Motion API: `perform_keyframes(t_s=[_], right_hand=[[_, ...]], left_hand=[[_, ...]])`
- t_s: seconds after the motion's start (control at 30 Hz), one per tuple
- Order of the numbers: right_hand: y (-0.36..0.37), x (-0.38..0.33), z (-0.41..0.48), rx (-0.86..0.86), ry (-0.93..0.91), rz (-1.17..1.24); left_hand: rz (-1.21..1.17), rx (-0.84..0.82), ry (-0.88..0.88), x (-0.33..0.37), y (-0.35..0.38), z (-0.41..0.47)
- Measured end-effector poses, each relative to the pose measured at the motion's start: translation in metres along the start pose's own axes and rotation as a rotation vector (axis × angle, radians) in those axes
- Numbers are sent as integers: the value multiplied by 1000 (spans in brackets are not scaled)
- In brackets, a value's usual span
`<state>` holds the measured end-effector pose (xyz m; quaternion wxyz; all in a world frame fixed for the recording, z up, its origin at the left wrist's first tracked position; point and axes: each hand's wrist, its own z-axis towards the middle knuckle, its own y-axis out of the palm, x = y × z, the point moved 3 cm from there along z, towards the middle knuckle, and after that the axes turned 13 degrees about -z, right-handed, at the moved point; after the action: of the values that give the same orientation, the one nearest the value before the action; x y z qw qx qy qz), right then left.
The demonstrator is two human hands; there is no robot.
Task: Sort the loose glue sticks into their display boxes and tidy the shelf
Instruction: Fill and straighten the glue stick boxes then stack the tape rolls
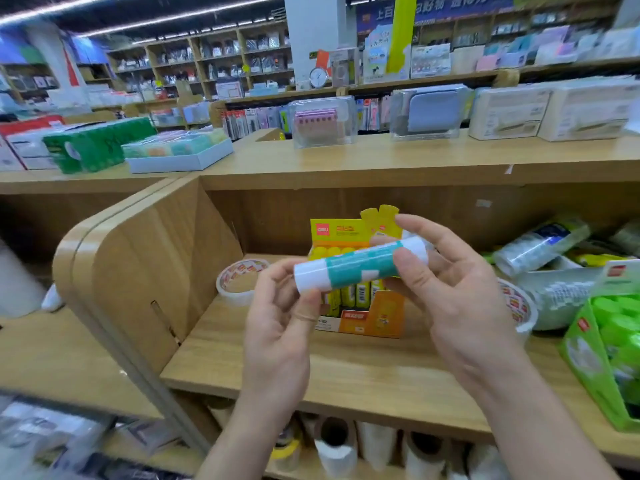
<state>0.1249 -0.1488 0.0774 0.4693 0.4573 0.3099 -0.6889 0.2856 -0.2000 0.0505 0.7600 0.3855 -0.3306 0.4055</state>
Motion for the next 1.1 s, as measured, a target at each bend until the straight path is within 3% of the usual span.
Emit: perform_keyframes(t_s=[0.1, 0.23, 0.33, 0.43, 0.53, 0.7, 0.8, 0.9, 1.1], right_hand=[[-22, 2, -8, 164, 26, 97], [-57, 1, -23, 318, 1, 64], [-76, -4, -35, 315, -9, 25], [-91, -16, -46, 272, -21, -163], [-120, -34, -57, 362, -74, -369], [-185, -59, -73, 465, -136, -735], [-217, -55, -76, 392, -72, -949], [-241, -38, -75, 290, -7, -1116], [-263, -16, -75, -8, 41, -1062]], left_hand=[[127, -147, -86, -8, 13, -2], [381, -308, 31, -21, 41, -4], [549, -492, 131, -34, 75, -9], [610, -626, 197, -44, 108, -12], [582, -720, 250, -47, 140, -11], [880, -784, 433, -68, 181, -6], [1123, -827, 295, -93, 191, -3], [1227, -781, 304, -103, 193, -1], [1344, -671, 221, -101, 199, -1]])
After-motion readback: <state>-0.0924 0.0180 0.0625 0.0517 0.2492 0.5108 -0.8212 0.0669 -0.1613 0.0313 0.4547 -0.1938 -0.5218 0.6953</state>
